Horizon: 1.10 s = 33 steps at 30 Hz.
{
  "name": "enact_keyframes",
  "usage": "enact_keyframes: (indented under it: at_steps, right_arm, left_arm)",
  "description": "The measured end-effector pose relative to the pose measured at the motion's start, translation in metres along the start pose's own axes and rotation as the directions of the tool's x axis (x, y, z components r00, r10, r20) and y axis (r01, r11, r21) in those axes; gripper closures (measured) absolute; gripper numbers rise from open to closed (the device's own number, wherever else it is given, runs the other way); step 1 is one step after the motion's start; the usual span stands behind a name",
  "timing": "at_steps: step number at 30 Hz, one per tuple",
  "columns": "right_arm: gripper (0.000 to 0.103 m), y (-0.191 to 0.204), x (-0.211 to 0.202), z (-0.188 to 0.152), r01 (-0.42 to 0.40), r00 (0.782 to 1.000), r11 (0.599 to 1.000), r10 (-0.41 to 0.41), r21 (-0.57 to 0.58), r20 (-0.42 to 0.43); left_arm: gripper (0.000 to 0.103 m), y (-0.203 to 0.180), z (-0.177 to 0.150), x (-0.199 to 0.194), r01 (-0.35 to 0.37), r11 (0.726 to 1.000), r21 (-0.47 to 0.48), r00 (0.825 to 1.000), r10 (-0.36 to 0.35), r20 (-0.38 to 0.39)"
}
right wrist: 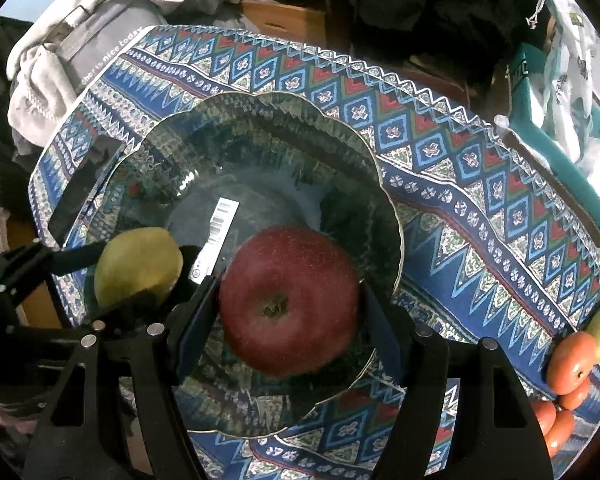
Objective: Organize fruits
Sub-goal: 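Lower both fruits into the glass bowl and open both tools, then move both open tools back over the fruit pile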
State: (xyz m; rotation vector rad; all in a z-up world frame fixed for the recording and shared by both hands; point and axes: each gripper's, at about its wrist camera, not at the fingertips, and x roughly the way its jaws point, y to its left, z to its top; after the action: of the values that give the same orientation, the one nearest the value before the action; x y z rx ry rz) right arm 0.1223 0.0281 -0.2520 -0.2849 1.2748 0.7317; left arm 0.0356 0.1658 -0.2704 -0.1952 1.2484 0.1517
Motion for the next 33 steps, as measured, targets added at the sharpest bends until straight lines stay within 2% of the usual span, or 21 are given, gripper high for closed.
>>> enact_keyframes:
  at_steps: [3, 16, 24, 33]
  right_arm:
    - [0.032, -0.004, -0.005, 0.001, -0.034, 0.999, 0.999, 0.033, 0.032, 0.017]
    - [0.032, -0.01, -0.036, 0.001, -0.028, 0.996, 0.998, 0.023, 0.059, 0.083]
    - [0.032, -0.015, -0.062, -0.005, 0.012, 0.992, 0.997, -0.022, 0.077, 0.122]
    - [0.032, -0.038, -0.105, -0.025, 0.05, 0.981, 0.99, -0.073, 0.129, 0.179]
  left_arm:
    - [0.038, 0.002, -0.001, 0.001, 0.003, 1.0, -0.008, 1.0, -0.003, -0.005]
    - [0.038, -0.02, 0.002, -0.027, 0.007, 0.999, 0.054, 0.999, -0.01, 0.043]
    - [0.035, -0.041, 0.006, -0.048, 0.02, 0.995, 0.094, 0.996, -0.028, 0.088]
    - [0.032, -0.069, 0.009, -0.075, 0.031, 0.989, 0.141, 0.988, -0.052, 0.143]
